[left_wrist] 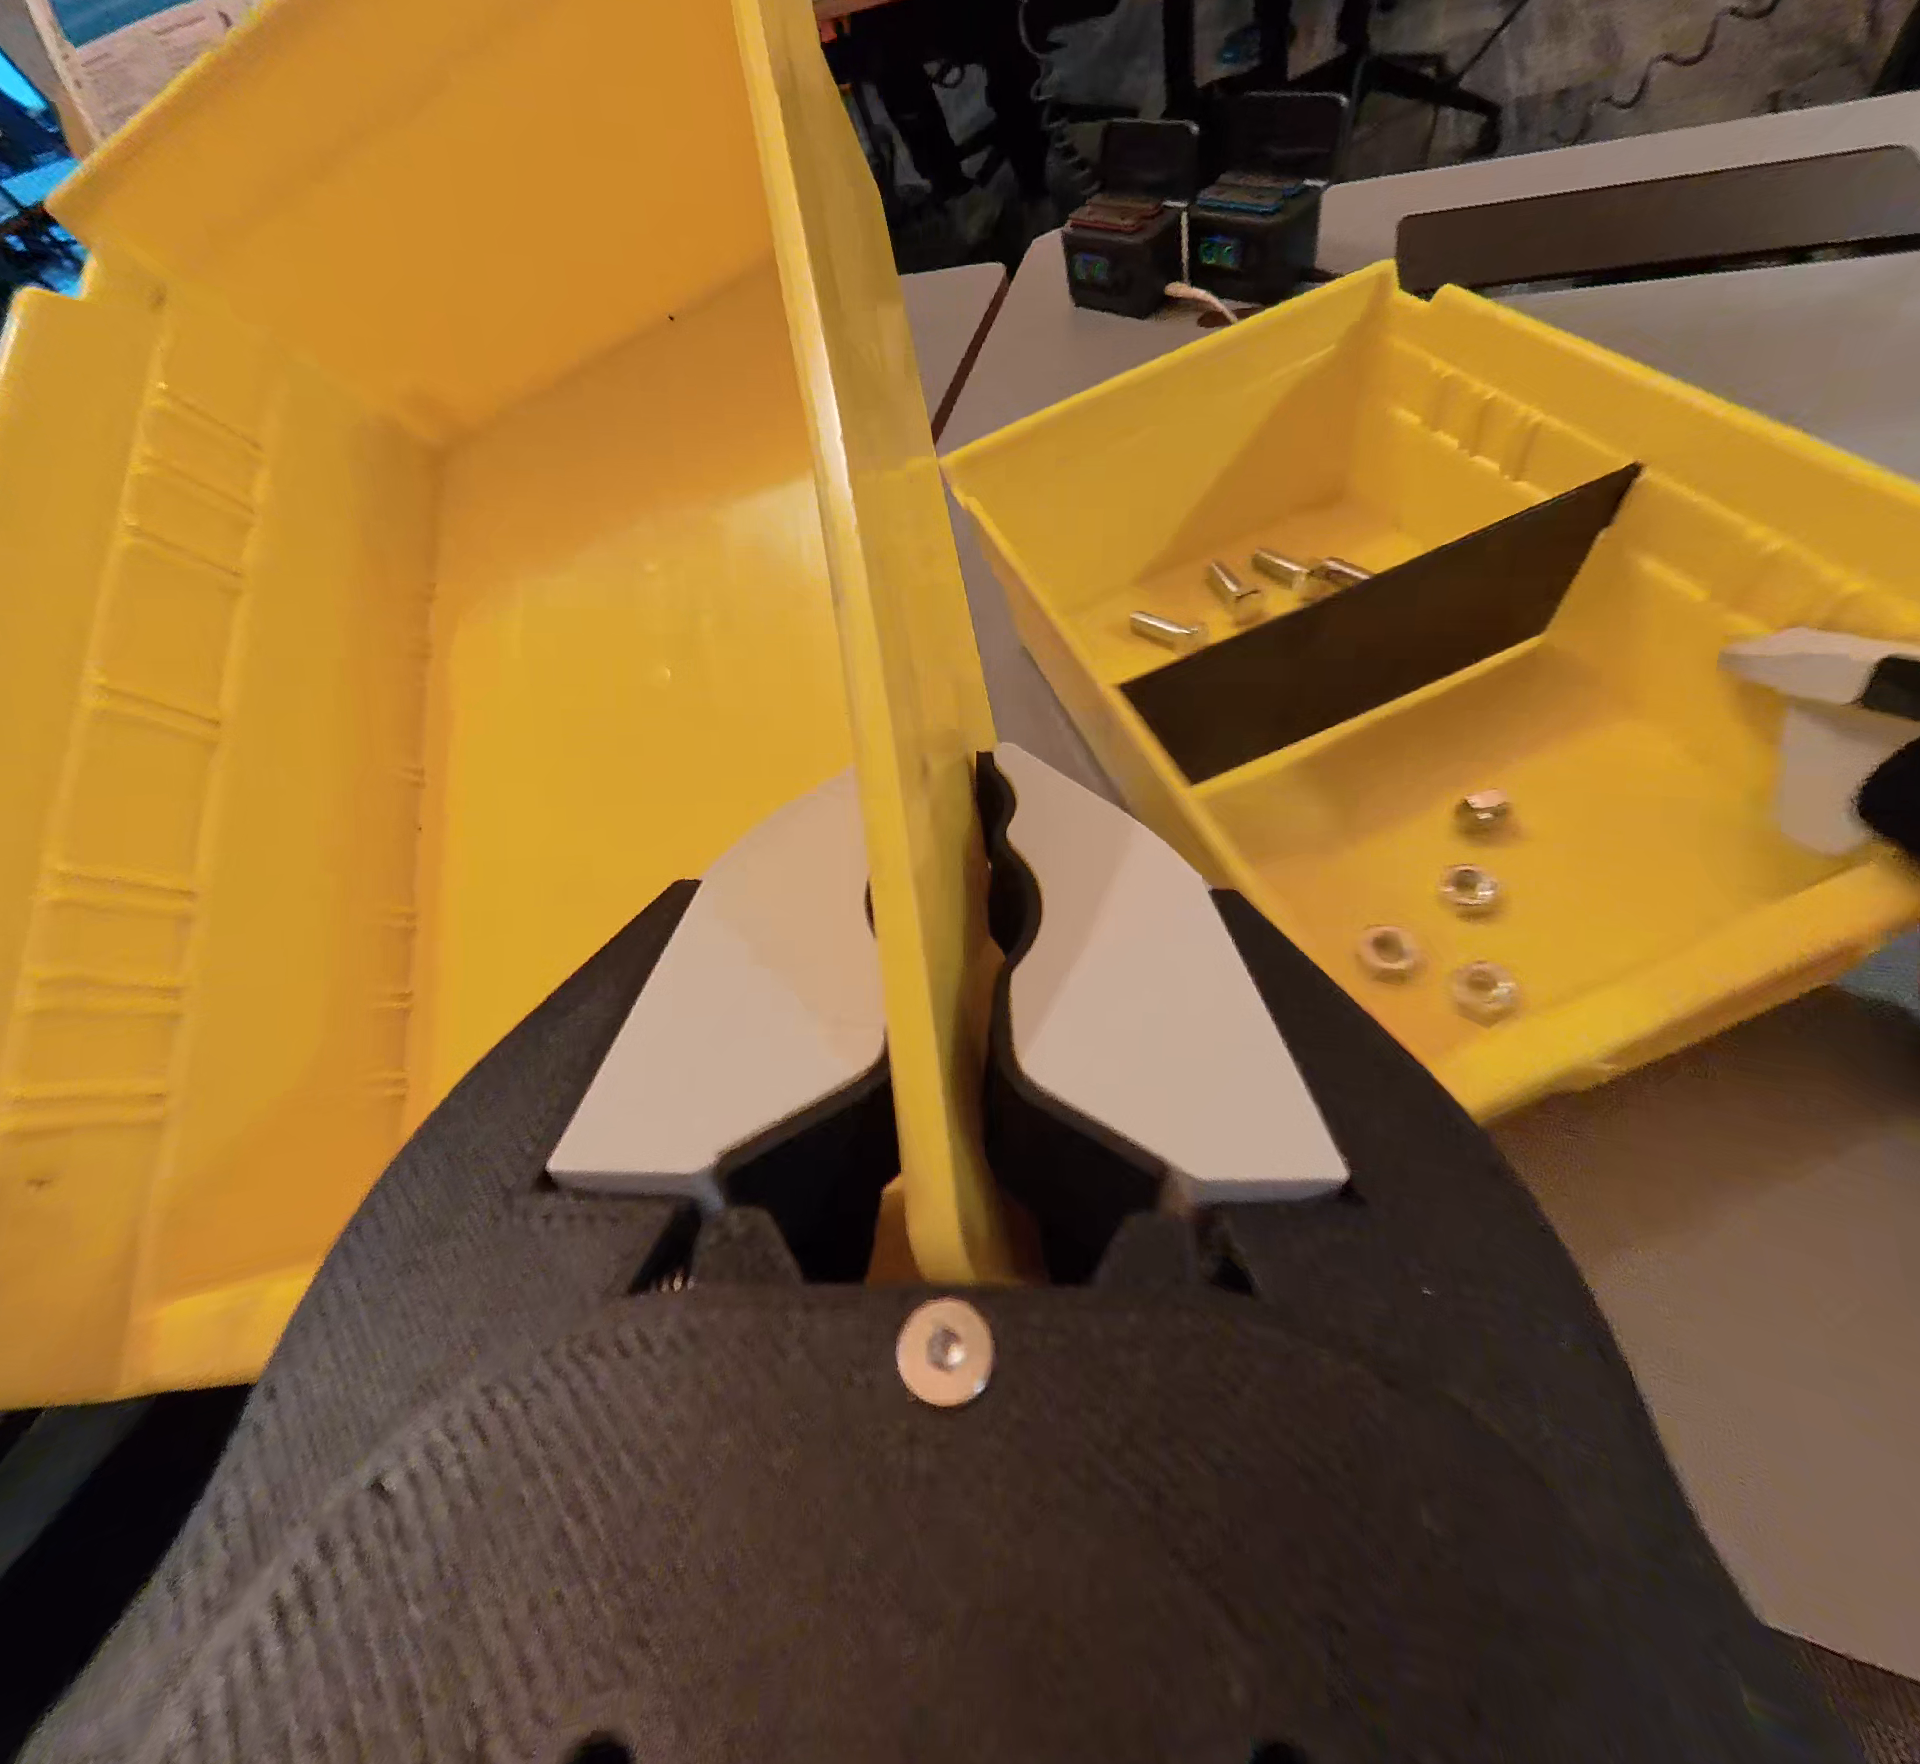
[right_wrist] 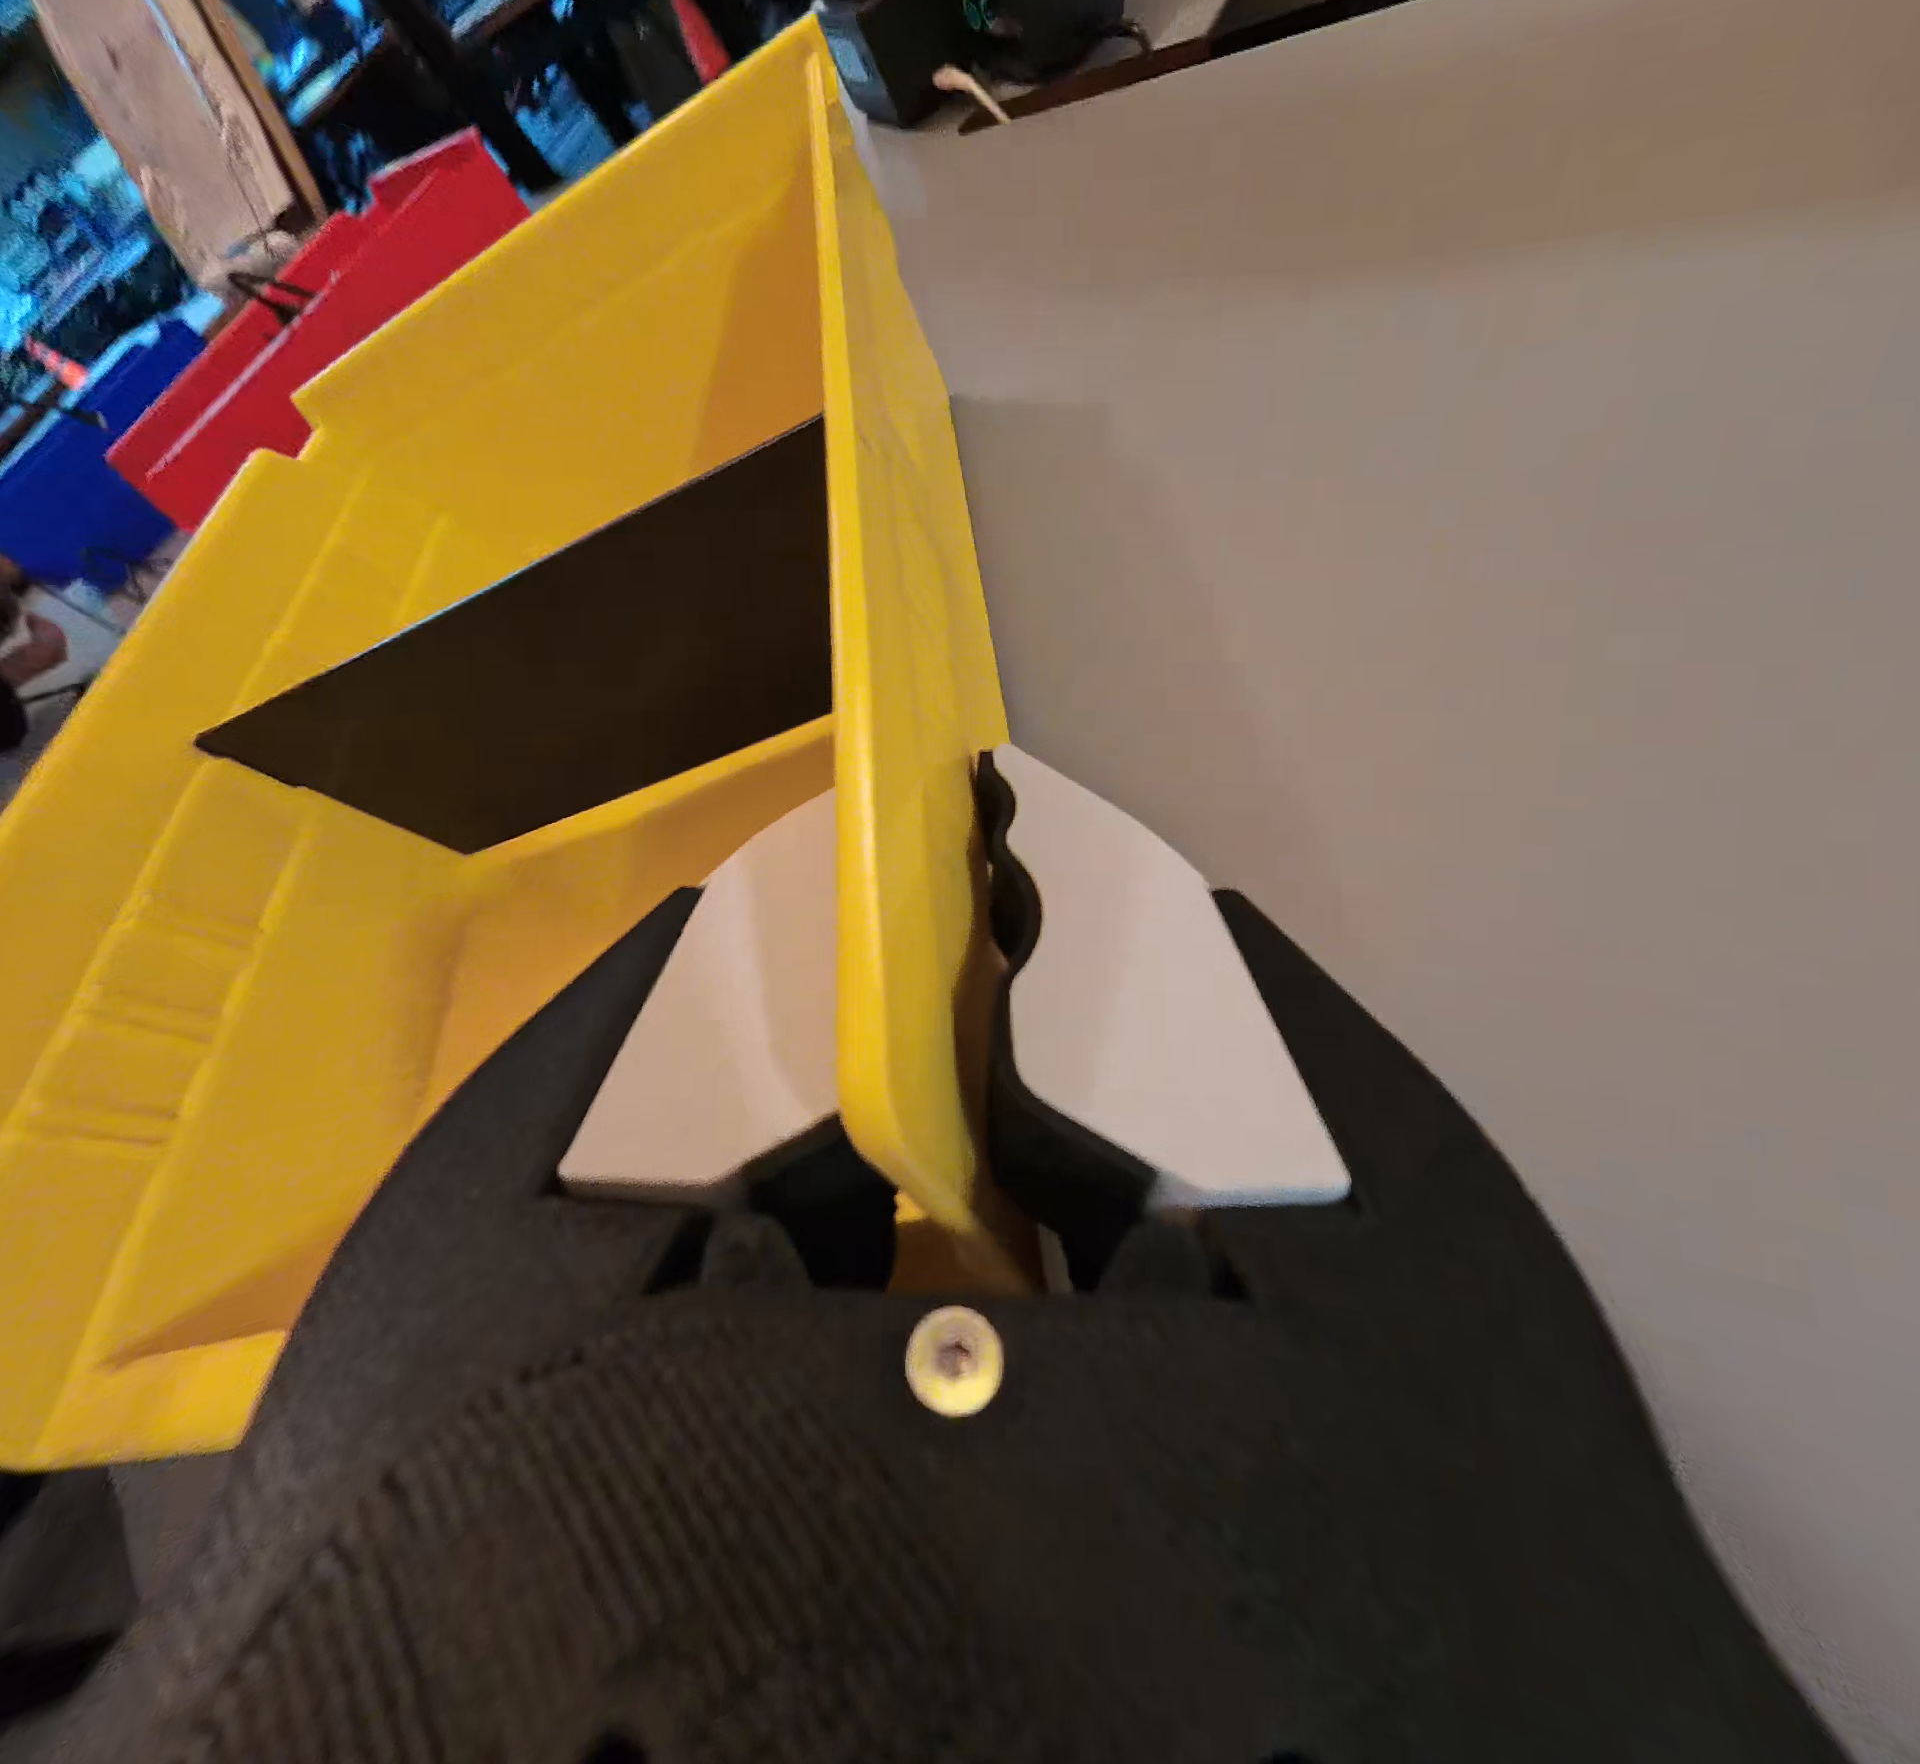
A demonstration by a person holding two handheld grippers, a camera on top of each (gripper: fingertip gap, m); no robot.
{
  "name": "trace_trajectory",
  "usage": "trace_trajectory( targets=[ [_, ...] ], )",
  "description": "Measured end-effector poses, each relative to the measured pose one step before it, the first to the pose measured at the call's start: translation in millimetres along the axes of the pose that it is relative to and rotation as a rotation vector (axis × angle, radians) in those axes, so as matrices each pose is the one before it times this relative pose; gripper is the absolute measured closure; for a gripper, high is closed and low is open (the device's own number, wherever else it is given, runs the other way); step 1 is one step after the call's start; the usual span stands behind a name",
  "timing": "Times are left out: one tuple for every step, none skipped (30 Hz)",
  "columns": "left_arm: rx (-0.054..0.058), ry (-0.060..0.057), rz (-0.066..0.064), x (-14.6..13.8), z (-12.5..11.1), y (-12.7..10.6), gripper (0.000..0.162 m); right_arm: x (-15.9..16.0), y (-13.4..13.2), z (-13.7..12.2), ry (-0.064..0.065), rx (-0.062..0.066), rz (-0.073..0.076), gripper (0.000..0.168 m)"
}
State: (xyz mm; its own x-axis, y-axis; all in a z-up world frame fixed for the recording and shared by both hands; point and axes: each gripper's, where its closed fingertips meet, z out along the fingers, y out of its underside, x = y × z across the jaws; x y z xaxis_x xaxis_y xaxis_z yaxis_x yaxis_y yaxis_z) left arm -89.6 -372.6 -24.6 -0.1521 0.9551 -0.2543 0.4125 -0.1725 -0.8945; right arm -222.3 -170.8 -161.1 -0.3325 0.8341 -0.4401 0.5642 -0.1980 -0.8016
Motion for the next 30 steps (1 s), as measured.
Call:
trace_trajectory(
  targets=[
    [0.0019,-0.0123,-0.0019,-2.83,0.73,0.57,0.157,-15.95,5.98,5.87,-0.0025,0.0132,0.0223,0.155],
    [0.0061,-0.0105,-0.0053,-2.73,0.0,-0.46,0.157,-19.04,5.0,4.79,-0.0269,0.0173,0.0237,0.147],
    [0.0078,-0.0095,-0.0061,-2.37,-0.59,-1.0,0.157,-19.98,6.3,3.88,-0.0427,0.0059,0.0242,0.134],
    [0.0069,-0.009,-0.0044,-2.03,-1.21,-1.25,0.157,-18.53,7.6,2.88,-0.0429,-0.0104,0.0246,0.123],
    [0.0046,-0.0061,-0.0025,-1.18,-1.47,-1.43,0.157,-17.41,7.71,3.33,-0.0394,-0.0196,0.0093,0.111],
    [0.0038,-0.005,0.0018,-0.63,-1.72,-1.69,0.157,-14.37,7.41,3.16,-0.0267,-0.0282,-0.0217,0.104],
    [0.0048,-0.0022,0.0033,0.0,-1.76,-1.89,0.157,-11.42,6.45,2.72,-0.0176,-0.0311,-0.0405,0.099],
    [0.0068,-0.0005,0.004,0.41,-1.82,-2.27,0.157,-8.71,4.86,1.86,-0.0143,-0.0219,-0.0411,0.095],
    [0.0086,0.0006,0.0045,0.81,-1.68,-2.61,0.157,-7.41,3.93,0.62,-0.0233,-0.014,-0.0285,0.09],
    [0.0089,0.0021,0.0038,1.32,-1.67,-2.85,0.157,-5.24,3.77,-1.47,-0.0239,-0.015,-0.0151,0.087],
    [0.0091,0.0026,0.0046,1.75,-1.63,-2.92,0.157,-2.71,3.26,-3.6,-0.0198,-0.0112,-0.0028,0.089],
    [0.0088,0.0038,0.0052,2.42,-1.73,-3.16,0.157,-1.0,2.49,-6.63,-0.0171,-0.0049,0.0129,0.089],
    [0.0081,0.0058,0.0078,2.98,-1.73,-3.36,0.157,-3.03,0.61,-10.53,-0.0387,0.0068,0.0177,0.087],
    [0.0094,0.009,0.0089,3.63,-1.93,-3.67,0.157,-3.02,-0.06,-14.93,-0.0446,0.0116,0.0063,0.084],
    [0.012,0.0145,0.0061,4.55,-2.5,-4.48,0.157,-0.89,-0.14,-19.06,-0.0348,0.0153,-0.0135,0.084],
    [0.0152,0.0194,0.0029,5.69,-2.97,-5.79,0.157,1.04,-0.27,-22.39,-0.0284,0.0183,-0.0234,0.085],
    [0.0167,0.025,0.0001,7.35,-3.56,-6.91,0.157,3.19,-0.68,-24.96,-0.0229,0.0204,-0.0261,0.085],
    [0.019,0.0317,-0.0012,9.7,-3.93,-8.37,0.158,5.86,-1.24,-27.02,-0.0123,0.0182,-0.0308,0.087],
    [0.0216,0.0382,-0.0004,12.23,-3.99,-9.34,0.157,8.73,-1.31,-28.46,-0.0001,0.0107,-0.0402,0.088],
    [0.0229,0.0453,0.0024,15.01,-3.89,-9.93,0.158,12.88,-1.07,-29.62,0.0178,0.0015,-0.0489,0.089],
    [0.022,0.052,0.0076,17.84,-3.08,-9.83,0.158,17.69,-1.02,-30.84,0.0374,0.0001,-0.0568,0.09],
    [0.0206,0.058,0.0102,20.69,-1.74,-9.37,0.158,21.83,-0.18,-31.56,0.0528,0.0005,-0.0552,0.092],
    [0.0191,0.062,0.0118,23.27,0.16,-8.67,0.157,24.07,2.04,-31.28,0.0573,-0.0048,-0.0407,0.095],
    [0.0162,0.0649,0.0126,25.68,2.17,-7.81,0.158,24.79,4.78,-30.24,0.0559,-0.0131,-0.0202,0.096],
    [0.0147,0.0667,0.013,27.52,4.46,-6.63,0.158,25.02,6.27,-28.83,0.0557,-0.0153,-0.0051,0.096],
    [0.0136,0.0663,0.015,28.9,6.69,-5.26,0.158,24.95,5.73,-27.96,0.0572,-0.0067,-0.0025,0.096],
    [0.0096,0.0656,0.0168,29.84,9.25,-3.48,0.158,25.1,4.7,-26.89,0.0622,0.006,-0.0053,0.096],
    [0.0032,0.0653,0.0172,30.72,11.64,-1.54,0.159,25.84,3.11,-25.76,0.0706,0.0149,-0.0042,0.097],
    [-0.0061,0.0642,0.0191,30.77,13.74,0.39,0.159,25.67,-0.18,-23.87,0.0712,0.03,0.0003,0.102],
    [-0.0176,0.0649,0.0178,30.68,15.82,2.45,0.159,23.65,-3.17,-20.68,0.0652,0.0324,0.0204,0.106]
  ],
)
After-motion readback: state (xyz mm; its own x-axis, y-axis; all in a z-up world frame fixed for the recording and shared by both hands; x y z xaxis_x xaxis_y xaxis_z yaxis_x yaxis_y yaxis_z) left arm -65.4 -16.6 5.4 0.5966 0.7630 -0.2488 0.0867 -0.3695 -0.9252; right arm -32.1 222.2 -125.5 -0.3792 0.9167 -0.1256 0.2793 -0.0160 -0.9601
